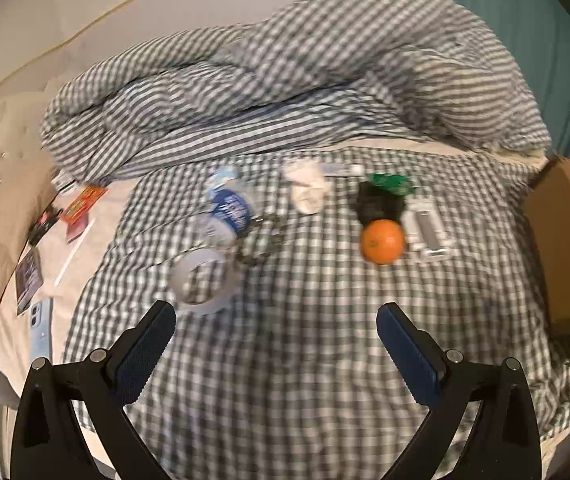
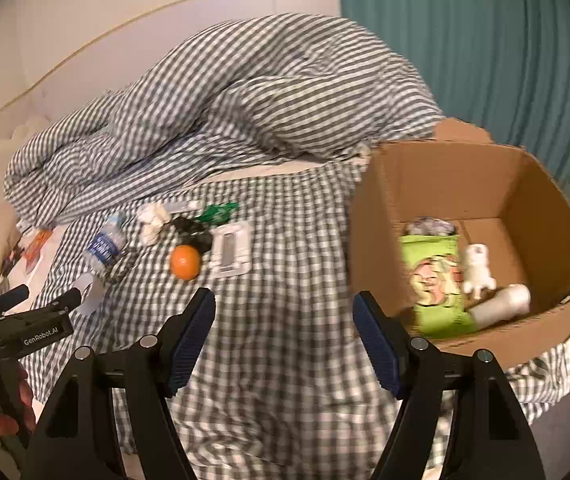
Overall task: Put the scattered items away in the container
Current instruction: 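Move both grippers back over the remaining items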
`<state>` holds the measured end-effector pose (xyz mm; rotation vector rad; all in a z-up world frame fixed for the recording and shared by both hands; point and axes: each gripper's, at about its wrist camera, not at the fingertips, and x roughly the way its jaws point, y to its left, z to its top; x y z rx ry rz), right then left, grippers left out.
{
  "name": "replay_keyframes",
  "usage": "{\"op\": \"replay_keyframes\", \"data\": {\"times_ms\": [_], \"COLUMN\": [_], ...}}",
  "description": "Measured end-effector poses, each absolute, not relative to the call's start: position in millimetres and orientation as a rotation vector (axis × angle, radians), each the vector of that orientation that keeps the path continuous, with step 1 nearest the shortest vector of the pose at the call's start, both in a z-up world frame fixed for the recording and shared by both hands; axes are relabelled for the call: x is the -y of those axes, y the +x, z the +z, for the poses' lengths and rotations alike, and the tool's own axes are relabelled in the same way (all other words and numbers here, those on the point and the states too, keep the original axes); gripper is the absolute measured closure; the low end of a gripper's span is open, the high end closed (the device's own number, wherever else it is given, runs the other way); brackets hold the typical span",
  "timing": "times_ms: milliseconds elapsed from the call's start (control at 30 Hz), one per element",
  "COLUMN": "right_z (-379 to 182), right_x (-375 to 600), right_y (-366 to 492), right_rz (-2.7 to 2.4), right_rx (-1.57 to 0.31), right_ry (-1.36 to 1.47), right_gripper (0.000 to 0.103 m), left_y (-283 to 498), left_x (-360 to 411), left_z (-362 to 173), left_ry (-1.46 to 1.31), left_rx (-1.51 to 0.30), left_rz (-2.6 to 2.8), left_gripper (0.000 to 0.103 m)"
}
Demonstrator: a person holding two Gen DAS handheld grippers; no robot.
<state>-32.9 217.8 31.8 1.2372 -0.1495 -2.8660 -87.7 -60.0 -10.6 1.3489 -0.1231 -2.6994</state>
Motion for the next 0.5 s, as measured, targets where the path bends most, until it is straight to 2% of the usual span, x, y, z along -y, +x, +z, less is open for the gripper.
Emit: {"op": "replay_keyframes", "data": {"times_ms": [233,500], "right_z": [16.0,-14.7], "right_x": [-176.0,-151.5], "right_y": [-53.2,-80.1], "right_rz": [-2.807,-2.771], "right_rx": [0.067,0.015], "right_ry": [1.282,1.387], "right_gripper": [0.032,0.032], "left_y": [-92.4,-120.6], "left_x": [111.7,163.4], "left_z": [-30.7,-78.5], "left_ry": [1.319,1.401], "left_rx": [0.054,-0.053], "left_rz": [-2.680,-2.593], "left_gripper": [0.000,0.000]}}
